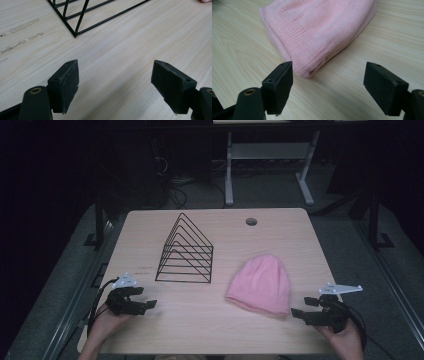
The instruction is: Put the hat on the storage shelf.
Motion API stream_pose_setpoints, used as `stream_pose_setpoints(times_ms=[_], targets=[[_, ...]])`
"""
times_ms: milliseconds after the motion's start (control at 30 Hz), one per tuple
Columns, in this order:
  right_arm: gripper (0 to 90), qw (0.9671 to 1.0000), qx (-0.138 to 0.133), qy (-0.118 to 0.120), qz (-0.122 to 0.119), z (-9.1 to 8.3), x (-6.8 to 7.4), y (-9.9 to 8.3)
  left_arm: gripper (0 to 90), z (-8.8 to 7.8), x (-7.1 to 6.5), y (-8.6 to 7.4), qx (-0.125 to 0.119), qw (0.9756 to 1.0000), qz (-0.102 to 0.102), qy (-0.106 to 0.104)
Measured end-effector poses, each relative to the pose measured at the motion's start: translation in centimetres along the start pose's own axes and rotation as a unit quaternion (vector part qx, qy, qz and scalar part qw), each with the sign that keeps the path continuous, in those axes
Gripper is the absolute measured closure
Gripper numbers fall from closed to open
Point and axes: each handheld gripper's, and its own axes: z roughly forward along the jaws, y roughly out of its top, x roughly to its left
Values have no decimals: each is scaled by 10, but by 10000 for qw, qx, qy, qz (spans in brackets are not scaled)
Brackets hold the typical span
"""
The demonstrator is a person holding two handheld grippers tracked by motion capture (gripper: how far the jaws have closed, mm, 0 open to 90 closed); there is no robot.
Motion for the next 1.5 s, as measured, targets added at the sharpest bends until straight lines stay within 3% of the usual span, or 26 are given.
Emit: stream_pose_setpoints(times_ms=[400,433,533,700,767,1133,1500], targets=[[224,10000,-27,31,-21,-1,-1,10,224,0,1,-1,-5,10000,48,2],[224,9999,-73,101,50,-1,-2,14,224,-1,0,-2,-25,10000,0,-8],[224,9999,-86,101,-22,0,-2,21,224,-3,2,-2,-39,10000,10,21],[222,9998,-28,163,-89,4,-4,35,224,-6,2,-4,-143,9998,-146,47],[218,9998,1,170,-116,4,-5,43,224,-7,3,-4,-96,9999,-74,70],[219,9996,86,260,-100,8,-5,76,224,-11,6,-6,-129,9998,-88,131],[219,9990,289,313,-133,29,-15,117,224,-13,6,-4,-265,9994,-209,89]])
